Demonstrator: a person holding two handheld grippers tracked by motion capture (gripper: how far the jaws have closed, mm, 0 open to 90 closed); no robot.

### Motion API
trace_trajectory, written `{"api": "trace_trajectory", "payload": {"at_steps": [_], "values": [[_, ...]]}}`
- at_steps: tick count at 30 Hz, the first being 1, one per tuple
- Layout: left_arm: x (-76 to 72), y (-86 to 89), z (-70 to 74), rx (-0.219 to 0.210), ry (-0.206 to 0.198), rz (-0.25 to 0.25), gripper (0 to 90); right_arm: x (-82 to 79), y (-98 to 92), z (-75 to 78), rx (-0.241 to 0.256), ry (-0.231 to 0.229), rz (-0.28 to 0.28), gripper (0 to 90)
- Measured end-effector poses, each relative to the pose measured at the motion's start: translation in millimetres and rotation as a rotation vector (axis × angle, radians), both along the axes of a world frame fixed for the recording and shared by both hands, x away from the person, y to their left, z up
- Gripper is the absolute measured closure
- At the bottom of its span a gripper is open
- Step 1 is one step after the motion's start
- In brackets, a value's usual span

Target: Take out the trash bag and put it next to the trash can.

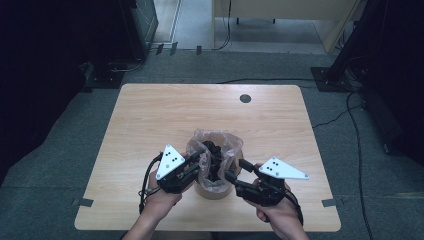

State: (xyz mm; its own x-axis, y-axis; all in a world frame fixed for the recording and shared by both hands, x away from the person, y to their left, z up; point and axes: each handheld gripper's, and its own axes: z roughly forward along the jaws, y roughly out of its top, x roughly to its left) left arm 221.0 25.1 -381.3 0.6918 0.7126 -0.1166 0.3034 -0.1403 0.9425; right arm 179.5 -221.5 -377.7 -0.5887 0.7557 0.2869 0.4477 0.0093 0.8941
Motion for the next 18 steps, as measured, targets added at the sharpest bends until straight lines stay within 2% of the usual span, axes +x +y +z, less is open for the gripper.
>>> {"api": "trace_trajectory", "payload": {"at_steps": [3, 8, 10, 13, 14, 15, 18], "values": [[-1.0, -2.3, -0.3, 0.009, -0.002, -0.002, 80.2, -2.8, 13.7, -2.8, 0.002, 0.013, 0.037, 37.9], [-2.6, -5.9, -0.5, 0.015, 0.0, 0.005, 79.9, -5.9, 38.0, -10.4, -0.029, 0.031, 0.071, 32.0], [-3.6, -6.2, -0.4, 0.017, -0.001, 0.004, 79.6, -5.7, 45.8, -13.9, -0.051, 0.04, 0.046, 28.4], [-4.6, -7.1, -0.3, 0.015, -0.002, 0.001, 79.0, -3.6, 53.2, -17.6, -0.048, 0.073, 0.016, 28.1], [-4.9, -7.3, -0.2, 0.017, -0.003, -0.001, 78.6, -3.2, 55.0, -18.0, -0.043, 0.079, 0.014, 29.1], [-5.3, -7.5, -0.1, 0.015, -0.002, -0.002, 78.3, -3.1, 56.5, -18.3, -0.044, 0.078, 0.014, 33.7], [-6.3, -5.9, 1.0, 0.005, 0.001, -0.012, 75.2, -1.6, 57.6, -19.7, -0.031, 0.086, 0.021, 57.6]]}}
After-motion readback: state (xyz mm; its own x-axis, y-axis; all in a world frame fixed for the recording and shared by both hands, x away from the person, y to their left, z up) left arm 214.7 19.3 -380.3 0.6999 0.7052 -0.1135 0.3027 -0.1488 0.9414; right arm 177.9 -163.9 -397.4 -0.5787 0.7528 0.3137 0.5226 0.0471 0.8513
